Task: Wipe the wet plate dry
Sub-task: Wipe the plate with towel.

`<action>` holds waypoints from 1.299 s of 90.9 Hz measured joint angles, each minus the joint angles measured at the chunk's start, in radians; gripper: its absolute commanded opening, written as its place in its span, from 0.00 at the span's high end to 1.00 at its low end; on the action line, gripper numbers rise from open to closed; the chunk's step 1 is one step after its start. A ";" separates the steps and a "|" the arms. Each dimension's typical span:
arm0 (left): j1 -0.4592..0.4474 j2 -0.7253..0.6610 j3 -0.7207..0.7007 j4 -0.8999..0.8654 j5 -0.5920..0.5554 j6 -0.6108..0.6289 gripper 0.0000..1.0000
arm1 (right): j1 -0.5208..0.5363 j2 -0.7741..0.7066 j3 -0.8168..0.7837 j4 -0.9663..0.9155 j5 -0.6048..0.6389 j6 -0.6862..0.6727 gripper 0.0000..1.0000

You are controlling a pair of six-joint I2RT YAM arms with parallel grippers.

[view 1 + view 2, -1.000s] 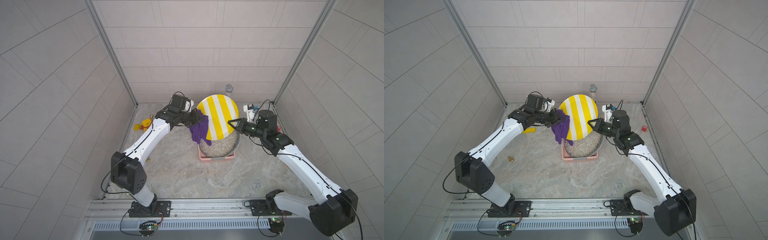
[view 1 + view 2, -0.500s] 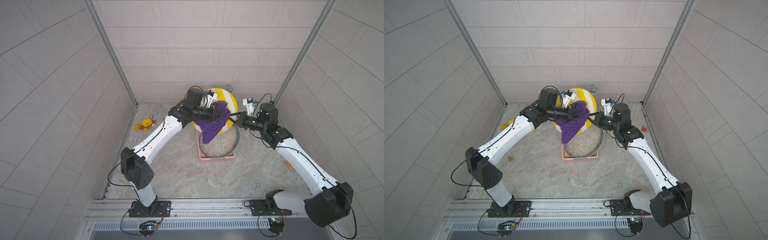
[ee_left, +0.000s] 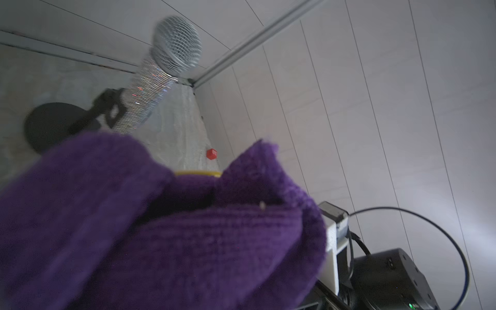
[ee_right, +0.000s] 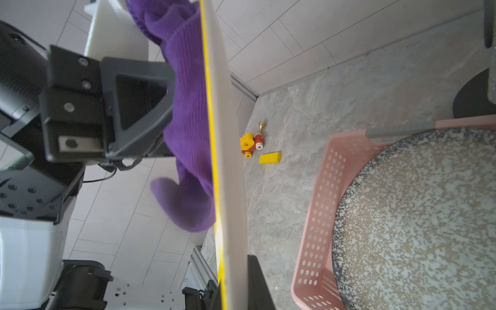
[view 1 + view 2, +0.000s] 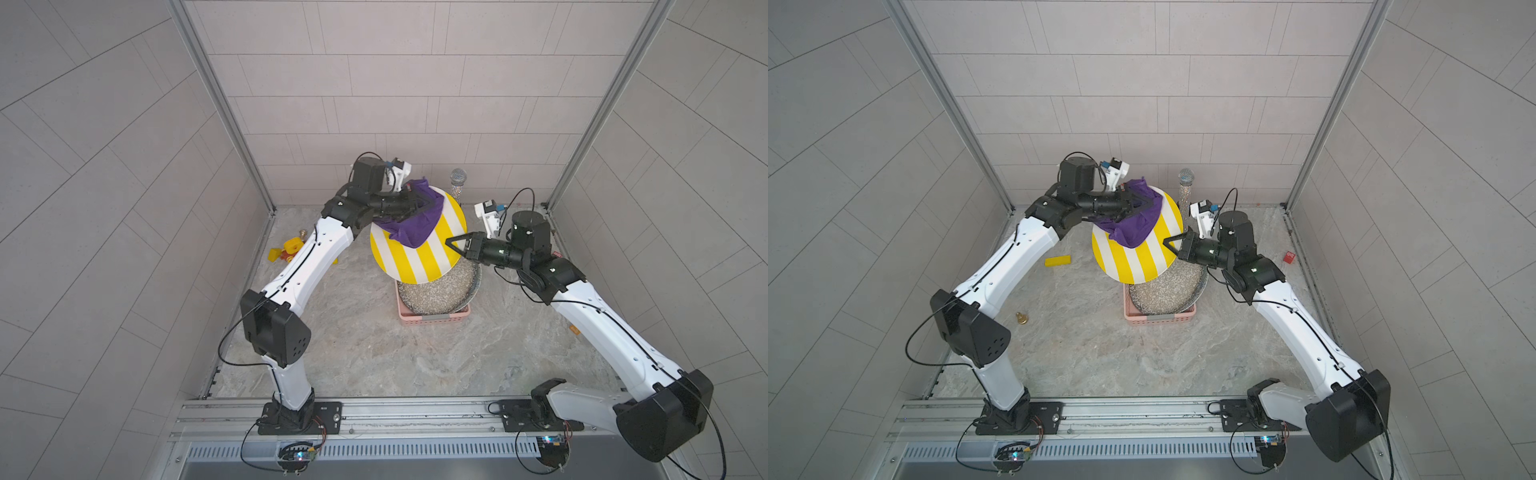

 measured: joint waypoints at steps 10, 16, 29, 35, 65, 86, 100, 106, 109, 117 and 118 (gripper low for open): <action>-0.056 -0.010 -0.023 0.008 0.033 0.019 1.00 | -0.072 0.018 0.058 0.036 0.010 0.025 1.00; -0.044 -0.034 -0.067 0.005 0.032 0.021 1.00 | -0.117 0.001 0.051 0.070 0.033 0.040 1.00; 0.035 -0.105 -0.193 0.016 0.029 -0.018 1.00 | -0.119 -0.062 -0.016 0.093 0.066 0.053 1.00; 0.055 -0.120 -0.212 0.031 0.033 -0.043 1.00 | -0.077 -0.060 -0.029 0.092 0.069 0.058 1.00; 0.005 -0.113 -0.114 0.072 0.041 -0.130 1.00 | -0.111 0.116 0.152 0.168 0.029 0.155 1.00; 0.224 -0.249 -0.285 0.446 -0.022 -0.520 1.00 | -0.311 -0.032 0.023 0.375 0.066 0.373 1.00; 0.250 -0.257 -0.313 0.742 -0.077 -0.755 1.00 | -0.323 -0.055 -0.076 0.610 0.037 0.599 1.00; 0.244 -0.246 -0.318 0.841 -0.103 -0.840 1.00 | -0.317 -0.035 -0.084 0.689 0.013 0.676 1.00; 0.241 -0.240 -0.318 0.883 -0.116 -0.878 1.00 | -0.314 -0.024 -0.084 0.724 0.001 0.707 1.00; 0.231 -0.222 -0.318 0.957 -0.145 -0.959 1.00 | -0.300 -0.006 -0.084 0.790 -0.020 0.767 1.00; 0.230 -0.220 -0.318 0.967 -0.146 -0.983 1.00 | -0.298 -0.004 -0.084 0.797 -0.021 0.772 1.00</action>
